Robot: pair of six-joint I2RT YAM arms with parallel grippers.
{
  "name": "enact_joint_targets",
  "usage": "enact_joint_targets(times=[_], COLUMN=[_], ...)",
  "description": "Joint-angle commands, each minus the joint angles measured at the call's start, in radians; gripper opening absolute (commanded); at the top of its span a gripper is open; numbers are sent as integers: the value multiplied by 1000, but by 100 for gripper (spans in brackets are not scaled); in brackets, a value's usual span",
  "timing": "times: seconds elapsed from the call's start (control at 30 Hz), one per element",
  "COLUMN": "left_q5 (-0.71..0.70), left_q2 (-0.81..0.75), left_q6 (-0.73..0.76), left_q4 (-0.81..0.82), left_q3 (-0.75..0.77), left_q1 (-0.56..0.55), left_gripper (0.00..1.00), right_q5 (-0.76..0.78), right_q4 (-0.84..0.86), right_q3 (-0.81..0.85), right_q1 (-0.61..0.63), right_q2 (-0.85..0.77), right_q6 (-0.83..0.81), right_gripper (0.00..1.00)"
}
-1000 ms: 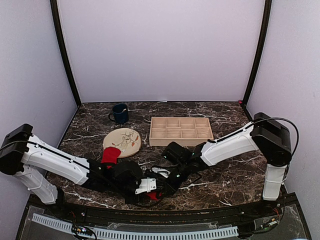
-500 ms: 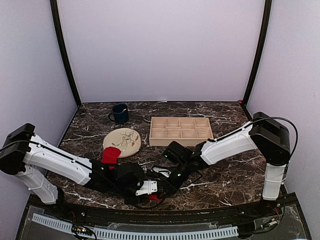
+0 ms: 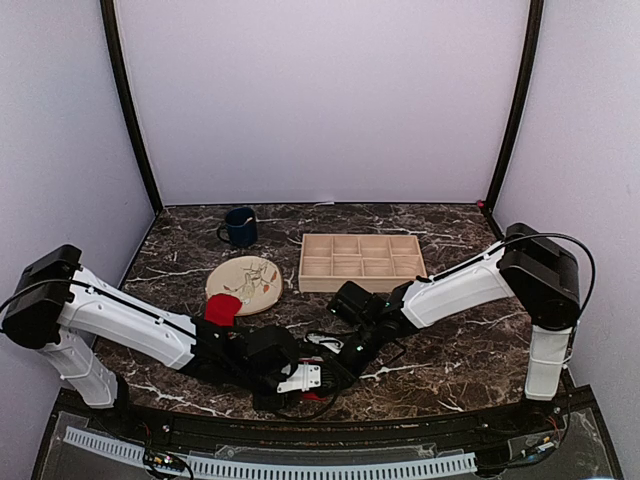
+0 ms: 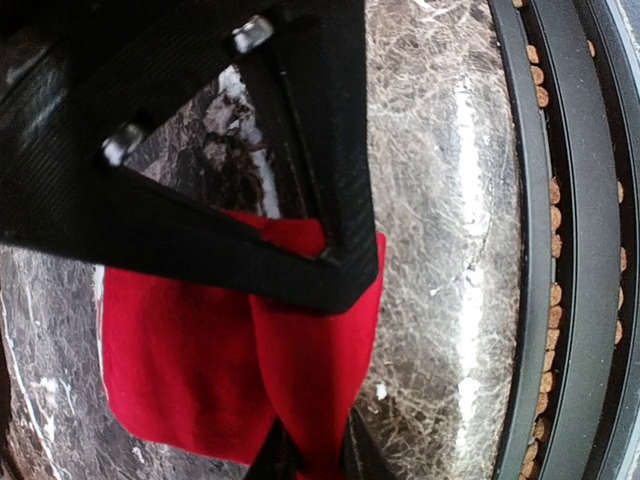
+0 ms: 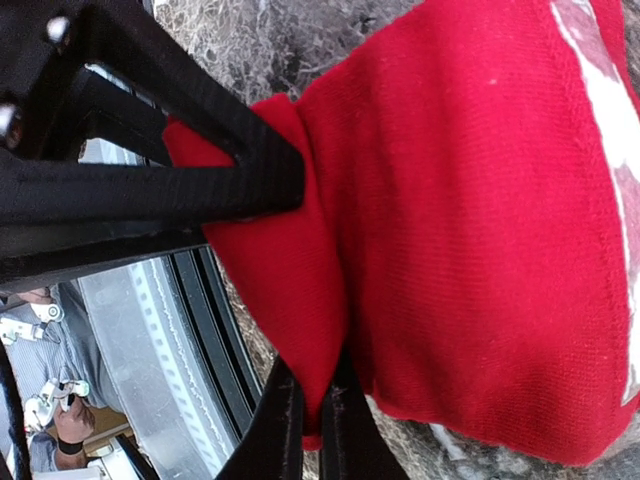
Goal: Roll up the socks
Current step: Roll the sock at the center of the board.
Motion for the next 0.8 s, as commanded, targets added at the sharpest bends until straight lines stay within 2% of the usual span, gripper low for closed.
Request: enact_joint_targets(times=[0.0, 0.13, 0.37, 0.77], left_q5=[80, 152, 336, 471], left_q2=[31, 53, 15, 67], left_q6=[32, 34, 45, 84], left_q4=[-94, -137, -182, -274], left_q3=[34, 67, 98, 150], left_q1=[1, 40, 165, 218], left_gripper=[10, 8, 8, 8], right_q5=[-15, -11, -46, -54], right_q4=[12, 35, 138, 278], right_q3=[-9, -31, -107, -232], right_q1=[-10, -16, -34, -100], right_q2=[3, -11, -56, -126], right_q6=[3, 16, 59, 152], right_gripper=[7, 19, 34, 39])
